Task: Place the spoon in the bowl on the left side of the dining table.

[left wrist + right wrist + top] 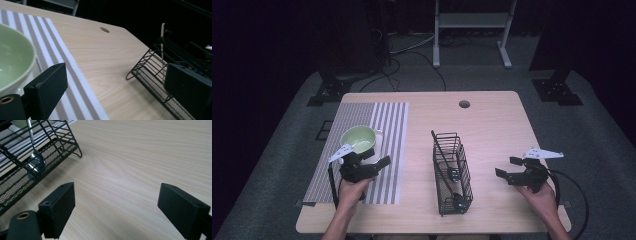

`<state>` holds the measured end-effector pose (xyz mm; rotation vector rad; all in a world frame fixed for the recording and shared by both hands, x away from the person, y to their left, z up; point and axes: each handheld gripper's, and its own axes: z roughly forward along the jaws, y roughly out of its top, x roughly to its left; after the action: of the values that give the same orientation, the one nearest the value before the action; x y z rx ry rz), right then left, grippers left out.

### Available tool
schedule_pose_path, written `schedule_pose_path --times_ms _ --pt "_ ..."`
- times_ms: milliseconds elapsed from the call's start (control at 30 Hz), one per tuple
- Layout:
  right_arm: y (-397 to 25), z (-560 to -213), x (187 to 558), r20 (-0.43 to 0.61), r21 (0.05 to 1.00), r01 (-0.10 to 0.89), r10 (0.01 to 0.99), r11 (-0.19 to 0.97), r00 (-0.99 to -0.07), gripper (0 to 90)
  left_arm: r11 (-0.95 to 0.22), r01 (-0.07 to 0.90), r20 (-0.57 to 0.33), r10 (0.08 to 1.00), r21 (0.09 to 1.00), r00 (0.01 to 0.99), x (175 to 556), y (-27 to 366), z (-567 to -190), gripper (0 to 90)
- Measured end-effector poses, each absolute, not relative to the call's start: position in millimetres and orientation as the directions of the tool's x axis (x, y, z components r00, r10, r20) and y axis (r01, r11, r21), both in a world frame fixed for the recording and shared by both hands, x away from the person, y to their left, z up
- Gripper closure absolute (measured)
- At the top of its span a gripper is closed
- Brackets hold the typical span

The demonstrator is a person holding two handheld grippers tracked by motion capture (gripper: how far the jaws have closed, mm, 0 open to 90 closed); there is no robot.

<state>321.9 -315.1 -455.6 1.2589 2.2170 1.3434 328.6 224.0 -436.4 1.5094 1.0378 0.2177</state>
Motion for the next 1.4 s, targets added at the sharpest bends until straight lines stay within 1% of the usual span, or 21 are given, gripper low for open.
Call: schedule_pose_path --times_ms 167,233,367,467,600,733,867,933,967,1067,1133,1200,1267,1333,1367,1400 --pt "-314 -457 326 0.217 0.817 0.546 0.777 0.187 -0.591 13.4 0.127 0.461 -0.412 0.689 0.879 0.596 333 214 -430 4.2" --pt "-313 -457 329 0.216 0.814 0.549 0.779 0.189 -0.589 13.4 0.087 0.451 -0.38 0.691 0.888 0.614 337 205 -426 4.3" --pt "-313 -456 330 0.221 0.817 0.548 0.78 0.179 -0.585 13.4 0.074 0.456 -0.381 0.676 0.887 0.631 344 196 -423 4.3" --pt "-314 -457 331 0.219 0.815 0.552 0.786 0.179 -0.578 13.4 0.094 0.461 -0.406 0.647 0.883 0.646 353 182 -416 4.4" --pt "-315 -457 330 0.215 0.816 0.55 0.791 0.176 -0.573 13.4 0.098 0.459 -0.413 0.628 0.883 0.66 359 171 -410 4.4" --pt "-320 -456 328 0.217 0.82 0.548 0.795 0.167 -0.566 13.4 0.071 0.449 -0.394 0.614 0.891 0.684 365 152 -398 4.5" --pt "-321 -456 328 0.214 0.821 0.547 0.796 0.167 -0.566 13.4 0.064 0.459 -0.403 0.597 0.886 0.694 369 143 -392 5.8" --pt "-321 -456 327 0.23 0.821 0.55 0.792 0.154 -0.566 13.4 0.056 0.469 -0.409 0.587 0.881 0.698 372 137 -389 6.5" --pt "-321 -456 327 0.238 0.821 0.551 0.789 0.148 -0.566 13.4 0.06 0.476 -0.422 0.571 0.877 0.705 375 133 -388 8.7" --pt "-321 -456 325 0.238 0.82 0.552 0.786 0.153 -0.571 13.4 0.061 0.483 -0.432 0.554 0.874 0.711 379 126 -388 9.5" --pt "-321 -456 323 0.236 0.82 0.551 0.784 0.157 -0.574 13.5 0.064 0.476 -0.433 0.533 0.877 0.727 380 122 -389 13.4" --pt "-321 -456 323 0.233 0.82 0.55 0.784 0.159 -0.575 13.5 0.06 0.475 -0.432 0.527 0.878 0.732 380 119 -389 13.4" --pt "-321 -455 321 0.228 0.822 0.546 0.787 0.16 -0.574 13.5 0.045 0.456 -0.414 0.506 0.889 0.757 381 114 -388 21.8" --pt "-322 -455 320 0.228 0.823 0.545 0.787 0.159 -0.574 13.5 0.046 0.458 -0.417 0.502 0.888 0.758 383 112 -387 23.4" --pt "-322 -454 320 0.226 0.824 0.544 0.787 0.16 -0.574 13.5 0.044 0.458 -0.418 0.493 0.888 0.763 385 111 -387 25.6" --pt "-322 -455 320 0.229 0.822 0.546 0.787 0.159 -0.573 13.5 0.043 0.461 -0.422 0.484 0.887 0.767 388 109 -387 33.0"
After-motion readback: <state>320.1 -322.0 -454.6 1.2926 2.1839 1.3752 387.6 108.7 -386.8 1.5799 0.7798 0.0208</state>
